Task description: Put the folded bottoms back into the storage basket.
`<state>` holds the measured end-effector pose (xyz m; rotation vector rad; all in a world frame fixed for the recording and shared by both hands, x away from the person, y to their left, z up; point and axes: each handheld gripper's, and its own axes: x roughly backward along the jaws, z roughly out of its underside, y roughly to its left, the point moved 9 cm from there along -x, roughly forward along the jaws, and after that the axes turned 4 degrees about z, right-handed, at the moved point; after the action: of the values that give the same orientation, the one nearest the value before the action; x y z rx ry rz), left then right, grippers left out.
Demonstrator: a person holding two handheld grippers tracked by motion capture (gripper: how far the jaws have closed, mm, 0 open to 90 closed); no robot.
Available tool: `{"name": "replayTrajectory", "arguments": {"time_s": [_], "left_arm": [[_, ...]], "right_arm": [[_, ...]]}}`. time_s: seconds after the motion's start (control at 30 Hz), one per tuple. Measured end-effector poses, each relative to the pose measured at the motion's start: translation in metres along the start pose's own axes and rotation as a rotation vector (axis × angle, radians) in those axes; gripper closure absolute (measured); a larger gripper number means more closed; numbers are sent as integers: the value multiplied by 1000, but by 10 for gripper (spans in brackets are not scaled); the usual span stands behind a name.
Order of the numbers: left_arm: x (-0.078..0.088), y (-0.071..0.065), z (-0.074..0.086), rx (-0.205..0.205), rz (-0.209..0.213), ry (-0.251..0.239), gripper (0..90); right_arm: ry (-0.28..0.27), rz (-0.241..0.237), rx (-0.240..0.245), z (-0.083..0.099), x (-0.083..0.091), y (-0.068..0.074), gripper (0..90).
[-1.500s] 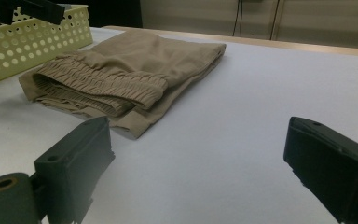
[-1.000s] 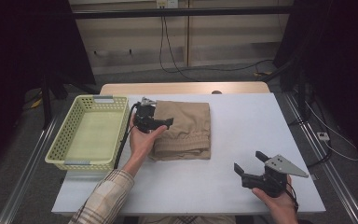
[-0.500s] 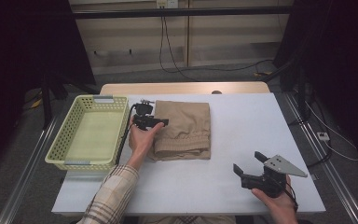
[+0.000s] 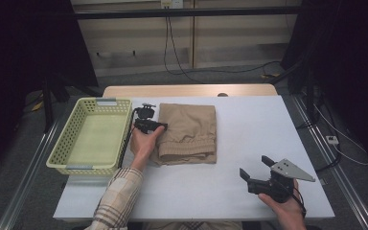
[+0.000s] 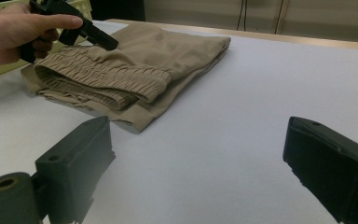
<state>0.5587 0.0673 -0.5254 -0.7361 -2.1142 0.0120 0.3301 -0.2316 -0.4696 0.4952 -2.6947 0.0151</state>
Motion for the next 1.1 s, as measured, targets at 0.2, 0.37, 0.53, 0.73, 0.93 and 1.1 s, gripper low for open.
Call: {"name": "replayTrajectory", "arguments": {"time_s": [0.2,0.37,0.53,0.73,0.93,1.1], "left_arm": [[0,-11,3,38,63,41,600],[0,-18,7,17,89,66,710],[0,-22,8,5,120,74,821],[5,-25,1,-17,90,23,840],[17,-33,-8,-34,112,-40,843],[31,-42,-20,-53,141,-101,844]], "right_arm": [[-1,1,0,0,0,0,80],[5,2,-8,0,0,0,80],[4,2,-6,0,0,0,80],[0,3,-7,0,-1,-1,80],[-3,2,-9,0,0,-1,80],[2,0,-19,0,-1,-1,80]]}}
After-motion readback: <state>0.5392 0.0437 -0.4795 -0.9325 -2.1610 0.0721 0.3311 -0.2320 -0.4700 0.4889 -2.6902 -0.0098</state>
